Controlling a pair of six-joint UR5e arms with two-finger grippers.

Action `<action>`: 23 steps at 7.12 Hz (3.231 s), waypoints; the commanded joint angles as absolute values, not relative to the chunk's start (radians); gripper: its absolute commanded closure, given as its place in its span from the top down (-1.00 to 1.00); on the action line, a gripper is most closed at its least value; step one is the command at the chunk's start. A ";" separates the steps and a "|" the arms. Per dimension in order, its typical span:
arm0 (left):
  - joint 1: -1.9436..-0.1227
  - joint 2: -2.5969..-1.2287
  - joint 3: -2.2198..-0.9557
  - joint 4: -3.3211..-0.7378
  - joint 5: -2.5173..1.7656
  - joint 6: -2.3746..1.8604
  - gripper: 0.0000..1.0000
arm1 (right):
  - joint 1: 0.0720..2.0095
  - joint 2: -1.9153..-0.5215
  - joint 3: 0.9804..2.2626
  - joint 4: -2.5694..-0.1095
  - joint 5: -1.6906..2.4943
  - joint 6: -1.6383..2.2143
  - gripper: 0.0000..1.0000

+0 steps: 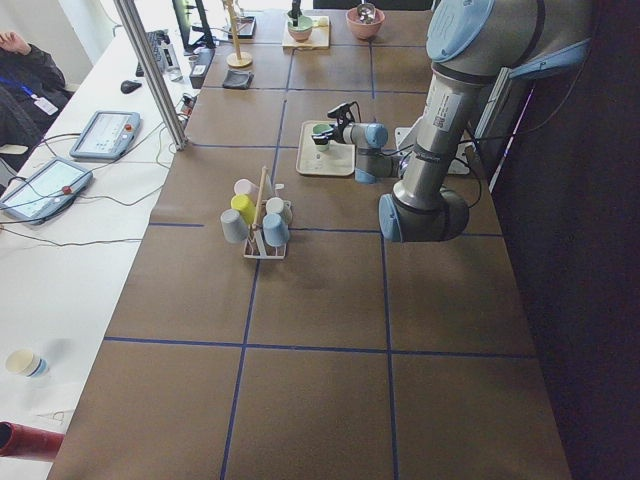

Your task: Pick up and place green cup on tray

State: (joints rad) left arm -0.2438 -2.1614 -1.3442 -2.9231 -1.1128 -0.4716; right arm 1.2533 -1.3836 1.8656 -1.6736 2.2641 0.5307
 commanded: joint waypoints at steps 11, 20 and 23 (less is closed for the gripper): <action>-0.939 -2.008 -1.793 -2.293 -2.010 -0.635 0.99 | 1.255 -1.355 1.867 -1.672 2.264 0.522 1.00; -1.519 -1.770 -1.467 -1.607 -2.281 0.168 0.99 | 1.342 -1.362 1.798 -1.677 2.293 0.379 1.00; -1.574 -1.721 -1.476 -1.467 -2.388 0.175 1.00 | 1.457 -1.408 1.718 -1.683 2.355 0.163 1.00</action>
